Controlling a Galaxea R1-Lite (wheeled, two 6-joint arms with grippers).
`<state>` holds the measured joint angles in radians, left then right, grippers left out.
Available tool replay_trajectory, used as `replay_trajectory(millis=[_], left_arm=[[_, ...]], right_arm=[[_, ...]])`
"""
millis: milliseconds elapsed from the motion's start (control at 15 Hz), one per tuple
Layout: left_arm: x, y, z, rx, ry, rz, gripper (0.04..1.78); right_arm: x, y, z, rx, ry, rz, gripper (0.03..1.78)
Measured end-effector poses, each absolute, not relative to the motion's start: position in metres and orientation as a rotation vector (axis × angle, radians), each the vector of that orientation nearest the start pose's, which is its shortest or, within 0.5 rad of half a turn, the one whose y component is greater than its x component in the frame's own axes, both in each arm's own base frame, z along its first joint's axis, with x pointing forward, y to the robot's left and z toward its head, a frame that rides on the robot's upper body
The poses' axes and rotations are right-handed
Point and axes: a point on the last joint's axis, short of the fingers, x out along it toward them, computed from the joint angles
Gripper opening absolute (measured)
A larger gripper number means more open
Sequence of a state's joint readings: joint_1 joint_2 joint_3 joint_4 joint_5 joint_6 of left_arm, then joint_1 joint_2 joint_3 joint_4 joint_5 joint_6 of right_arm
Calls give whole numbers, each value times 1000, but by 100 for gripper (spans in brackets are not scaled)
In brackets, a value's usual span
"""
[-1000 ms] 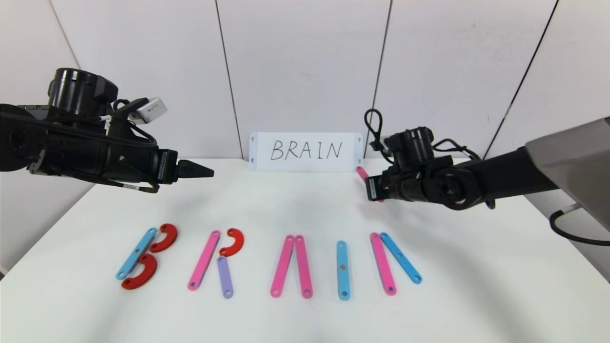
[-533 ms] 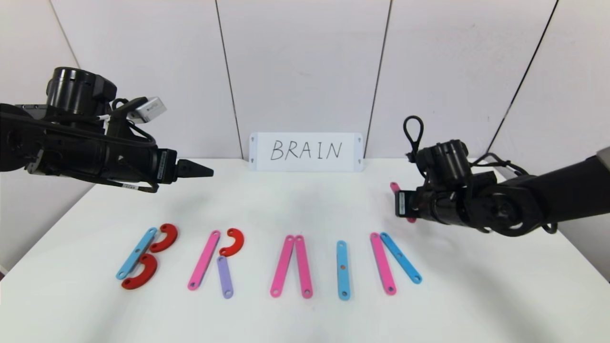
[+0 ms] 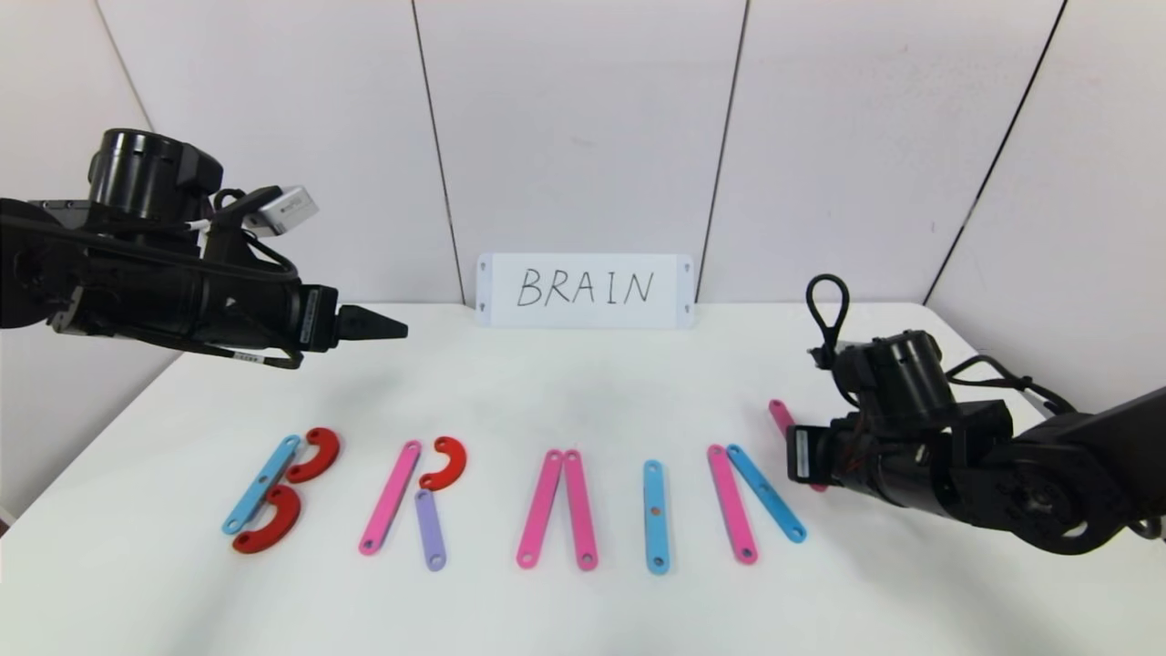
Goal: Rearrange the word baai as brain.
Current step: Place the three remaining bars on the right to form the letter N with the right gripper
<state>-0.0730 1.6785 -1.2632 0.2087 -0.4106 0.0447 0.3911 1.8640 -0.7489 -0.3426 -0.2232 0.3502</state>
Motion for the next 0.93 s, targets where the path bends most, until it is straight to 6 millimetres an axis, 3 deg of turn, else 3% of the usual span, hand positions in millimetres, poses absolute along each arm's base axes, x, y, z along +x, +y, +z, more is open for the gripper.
replay_trajectory(millis=[933], left_arm=[[302, -31, 240, -63, 606, -481, 173]], right_arm=[[265, 113, 77, 120, 822, 20, 28]])
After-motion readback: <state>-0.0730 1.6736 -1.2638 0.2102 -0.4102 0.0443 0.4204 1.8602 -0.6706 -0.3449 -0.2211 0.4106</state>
